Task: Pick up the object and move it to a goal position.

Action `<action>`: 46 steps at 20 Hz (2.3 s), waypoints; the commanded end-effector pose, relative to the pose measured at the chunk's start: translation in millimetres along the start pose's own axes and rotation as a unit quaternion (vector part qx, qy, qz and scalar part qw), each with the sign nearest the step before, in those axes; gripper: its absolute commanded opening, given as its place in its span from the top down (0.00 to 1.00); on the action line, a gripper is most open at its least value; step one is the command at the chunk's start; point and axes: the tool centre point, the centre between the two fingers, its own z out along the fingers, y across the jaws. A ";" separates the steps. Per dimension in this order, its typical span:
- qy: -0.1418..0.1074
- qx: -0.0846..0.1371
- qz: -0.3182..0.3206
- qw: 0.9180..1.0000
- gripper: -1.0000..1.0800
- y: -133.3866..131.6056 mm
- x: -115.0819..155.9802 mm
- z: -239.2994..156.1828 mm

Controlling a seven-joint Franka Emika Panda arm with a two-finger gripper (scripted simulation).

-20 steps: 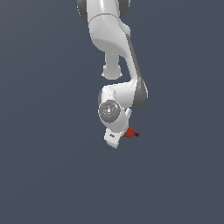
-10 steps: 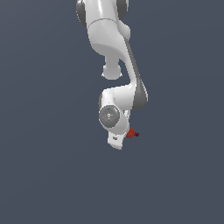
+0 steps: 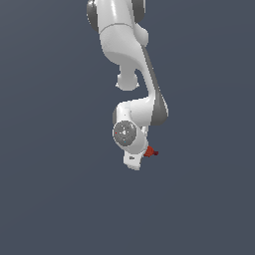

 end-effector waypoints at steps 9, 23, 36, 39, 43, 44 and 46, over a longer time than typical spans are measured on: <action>0.000 0.001 -0.002 1.000 1.00 -1.1 0.1 25.3; 0.000 0.001 -0.002 1.000 1.00 -1.2 3.2 20.2; 0.000 0.001 -0.002 1.000 1.00 -0.5 45.3 -42.3; 0.000 0.001 -0.002 1.000 1.00 0.1 58.9 -62.3; 0.000 0.001 -0.002 1.000 1.00 1.2 75.9 -87.2; 0.000 0.001 -0.002 1.000 1.00 1.5 79.7 -92.8; 0.000 0.001 -0.002 1.000 1.00 2.4 86.6 -103.0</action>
